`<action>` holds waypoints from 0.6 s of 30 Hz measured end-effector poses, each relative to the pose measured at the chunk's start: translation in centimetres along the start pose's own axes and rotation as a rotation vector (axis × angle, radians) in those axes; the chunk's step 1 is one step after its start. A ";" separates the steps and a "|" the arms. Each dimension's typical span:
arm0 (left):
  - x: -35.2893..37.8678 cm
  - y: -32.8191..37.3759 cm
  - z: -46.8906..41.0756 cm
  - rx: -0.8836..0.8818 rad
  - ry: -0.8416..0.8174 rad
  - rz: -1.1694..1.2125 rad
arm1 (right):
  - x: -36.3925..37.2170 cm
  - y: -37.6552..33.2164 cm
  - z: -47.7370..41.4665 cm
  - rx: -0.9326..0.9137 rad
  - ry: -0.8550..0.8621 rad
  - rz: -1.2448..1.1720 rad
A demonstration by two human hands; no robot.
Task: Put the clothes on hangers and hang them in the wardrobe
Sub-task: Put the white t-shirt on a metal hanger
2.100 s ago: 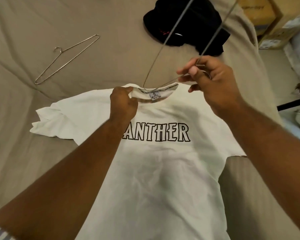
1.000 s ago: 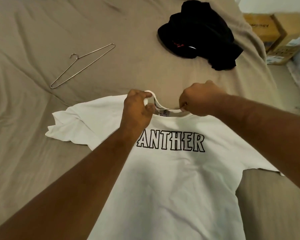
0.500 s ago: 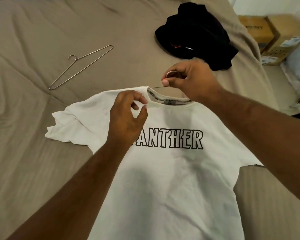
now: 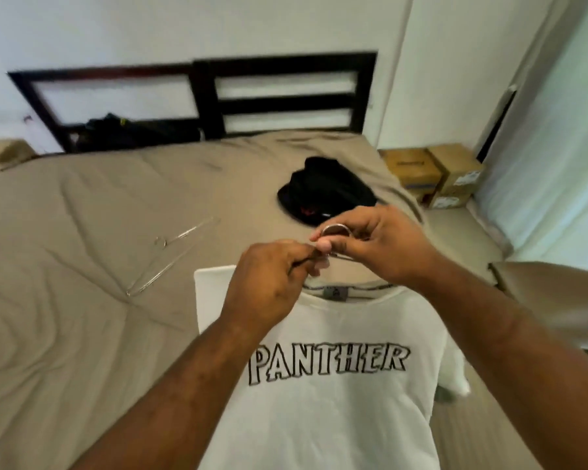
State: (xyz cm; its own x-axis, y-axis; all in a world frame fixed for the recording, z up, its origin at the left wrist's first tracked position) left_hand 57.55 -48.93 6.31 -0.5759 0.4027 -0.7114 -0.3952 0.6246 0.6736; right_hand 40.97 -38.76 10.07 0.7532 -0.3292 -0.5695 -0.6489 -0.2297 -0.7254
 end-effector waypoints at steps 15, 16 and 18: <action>-13.3 24.7 1.5 0.316 0.072 0.183 | -21.1 -22.7 16.0 0.273 0.309 0.419; -12.7 26.4 1.5 0.329 0.044 0.197 | -22.0 -23.5 17.0 0.283 0.326 0.445; -11.2 30.1 1.8 0.389 0.012 0.210 | -24.2 -24.8 19.8 0.304 0.375 0.481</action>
State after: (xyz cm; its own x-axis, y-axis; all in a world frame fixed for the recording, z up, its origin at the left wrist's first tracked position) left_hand 53.39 -33.44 34.17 -0.6242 0.5414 -0.5633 0.0289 0.7365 0.6758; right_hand 40.99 -7.00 34.19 0.2647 -0.6379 -0.7232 -0.8017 0.2713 -0.5327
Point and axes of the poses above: each hand's wrist, its own z-axis away from the middle knuckle, its own x-axis out of the palm, y = z × x, the point moved 1 cm from there along -z, towards the middle knuckle, and after that the axes turned 10 degrees about -x, right-handed, at the moved point
